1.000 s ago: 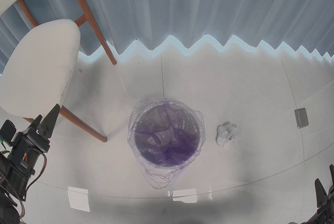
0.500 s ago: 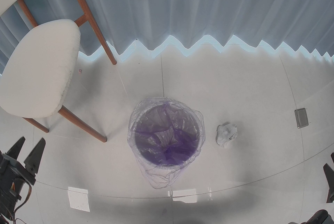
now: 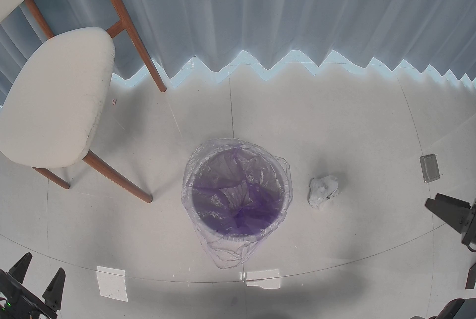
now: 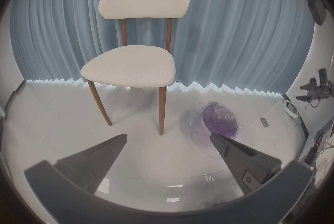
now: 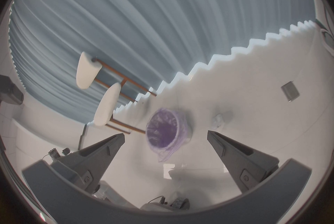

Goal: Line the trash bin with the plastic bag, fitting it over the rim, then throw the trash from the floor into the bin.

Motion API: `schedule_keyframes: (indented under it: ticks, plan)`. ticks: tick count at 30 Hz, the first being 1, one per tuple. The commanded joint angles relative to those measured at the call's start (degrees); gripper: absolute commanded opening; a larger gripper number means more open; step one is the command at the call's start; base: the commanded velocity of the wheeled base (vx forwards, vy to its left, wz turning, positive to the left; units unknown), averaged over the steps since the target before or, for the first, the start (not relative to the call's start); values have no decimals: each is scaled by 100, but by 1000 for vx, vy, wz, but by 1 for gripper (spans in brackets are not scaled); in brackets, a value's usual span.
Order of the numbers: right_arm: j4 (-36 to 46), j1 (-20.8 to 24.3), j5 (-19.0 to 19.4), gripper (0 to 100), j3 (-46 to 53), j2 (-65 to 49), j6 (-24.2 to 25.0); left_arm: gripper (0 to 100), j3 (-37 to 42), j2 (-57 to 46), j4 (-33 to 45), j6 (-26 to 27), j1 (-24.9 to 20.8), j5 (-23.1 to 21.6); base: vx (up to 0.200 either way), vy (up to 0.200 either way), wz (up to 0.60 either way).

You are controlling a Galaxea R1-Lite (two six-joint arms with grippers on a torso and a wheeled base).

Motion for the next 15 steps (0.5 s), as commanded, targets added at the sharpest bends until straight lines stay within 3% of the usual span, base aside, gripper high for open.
schedule_keyframes:
  ticks: [1,5,6,11,15]
  plan:
    - [-558,965,108,100,-461,1924,-67,100,221,-818,387,238,21,39,0,0,0]
    - [-1085,1009,108,100,-584,2627,-313,100,221,-809,396,221,21,39,0,0,0]
    - [-1226,1053,108,0,-602,2794,-375,100,221,-809,396,221,12,39,0,0,0]
    - [-1815,1378,82,0,-769,3488,-428,100,221,-809,422,247,65,65,0,0,0]
    - [-1982,1581,-15,0,-1006,3945,-428,100,221,-809,431,256,918,-5,0,0,0]
